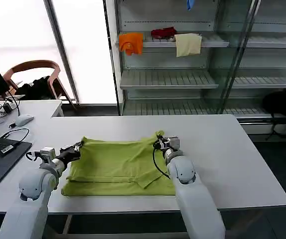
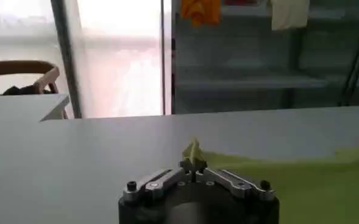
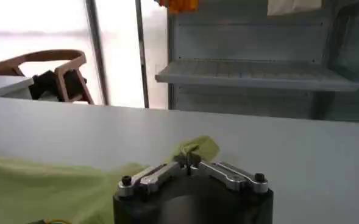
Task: Fold and organize the clothes.
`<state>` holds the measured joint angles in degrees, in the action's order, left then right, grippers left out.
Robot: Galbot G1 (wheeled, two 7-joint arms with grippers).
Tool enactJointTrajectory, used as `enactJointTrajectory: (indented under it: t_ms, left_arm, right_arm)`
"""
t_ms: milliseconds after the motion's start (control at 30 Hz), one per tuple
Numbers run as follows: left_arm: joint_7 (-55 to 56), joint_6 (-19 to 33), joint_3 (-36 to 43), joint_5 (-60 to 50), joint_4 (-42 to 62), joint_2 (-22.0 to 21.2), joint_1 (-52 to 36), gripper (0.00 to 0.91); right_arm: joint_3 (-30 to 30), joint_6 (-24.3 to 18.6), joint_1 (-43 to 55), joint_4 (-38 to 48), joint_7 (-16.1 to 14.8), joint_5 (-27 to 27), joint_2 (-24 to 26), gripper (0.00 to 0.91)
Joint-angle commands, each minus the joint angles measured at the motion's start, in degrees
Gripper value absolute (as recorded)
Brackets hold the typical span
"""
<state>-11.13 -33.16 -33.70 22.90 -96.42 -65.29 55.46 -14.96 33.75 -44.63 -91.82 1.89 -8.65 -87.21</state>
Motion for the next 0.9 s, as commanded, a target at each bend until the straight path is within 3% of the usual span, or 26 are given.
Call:
enactJointTrajectory:
  t_ms: [33,400,900]
  left_arm:
    - [-1.0,0.1,-1.7,1.4,-6.5,0.2,7.0,0.000]
    - [-2.2,0.1,-6.2,1.5,-11.1,0.8,13.1,0.000]
    - [-3.8,0.6,-6.7,-4.3,-13.0,0.5,18.1,0.010]
  right_arm:
    - [-0.3,0.0,-8.2,-12.2,-0.2,-1.8,2.4,0.000]
    - [-1.5,-0.2,-21.4,-21.6,-2.5,1.5,3.9,0.000]
    - [-2.3,-0.4,-26.6,-23.5,-4.8,4.6,3.6,0.000]
